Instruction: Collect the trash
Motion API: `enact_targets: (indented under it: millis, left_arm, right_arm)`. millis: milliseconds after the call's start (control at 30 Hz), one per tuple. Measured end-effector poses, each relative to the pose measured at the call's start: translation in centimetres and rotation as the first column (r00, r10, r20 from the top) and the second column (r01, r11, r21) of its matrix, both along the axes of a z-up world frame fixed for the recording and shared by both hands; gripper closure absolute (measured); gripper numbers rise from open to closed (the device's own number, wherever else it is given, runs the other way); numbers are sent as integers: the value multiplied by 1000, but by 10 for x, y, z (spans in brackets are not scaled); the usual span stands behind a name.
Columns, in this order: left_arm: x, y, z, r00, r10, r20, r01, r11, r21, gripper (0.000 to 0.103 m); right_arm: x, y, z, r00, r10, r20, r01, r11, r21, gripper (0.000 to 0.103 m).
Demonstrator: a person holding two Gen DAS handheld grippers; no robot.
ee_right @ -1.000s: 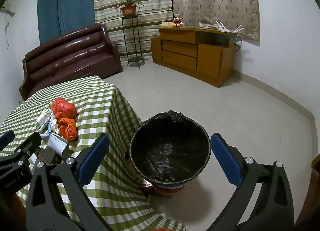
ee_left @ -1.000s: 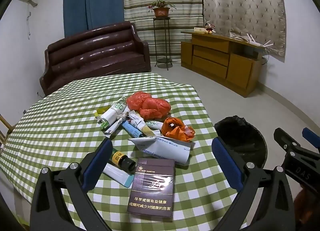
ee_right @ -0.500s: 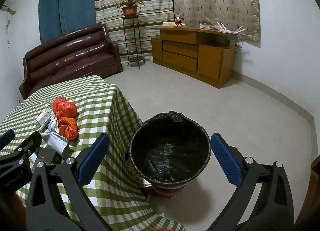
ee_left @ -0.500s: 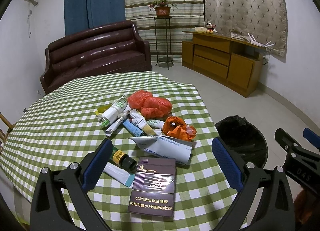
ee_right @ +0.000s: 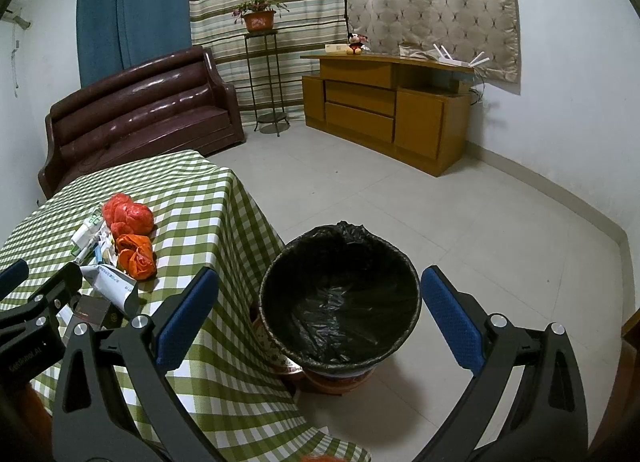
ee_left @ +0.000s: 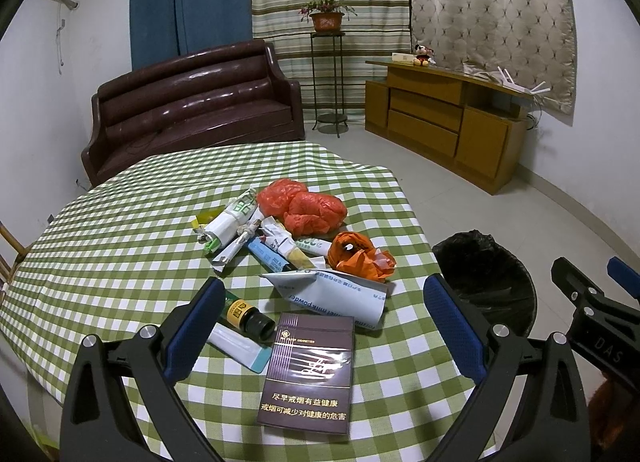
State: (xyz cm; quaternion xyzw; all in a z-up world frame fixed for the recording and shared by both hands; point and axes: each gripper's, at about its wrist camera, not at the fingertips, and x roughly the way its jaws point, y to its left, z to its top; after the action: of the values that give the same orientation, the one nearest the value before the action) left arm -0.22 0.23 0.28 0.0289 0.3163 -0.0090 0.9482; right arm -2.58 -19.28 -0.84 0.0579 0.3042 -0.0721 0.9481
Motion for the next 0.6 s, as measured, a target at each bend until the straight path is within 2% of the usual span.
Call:
enact_targets:
  millis: [600]
  left_arm:
    - [0,1,-2,1000,1,-4,-1,1000,0,6]
  right_arm:
    - [-3,-4,0,1000,5,-3,-5,1000,3,4]
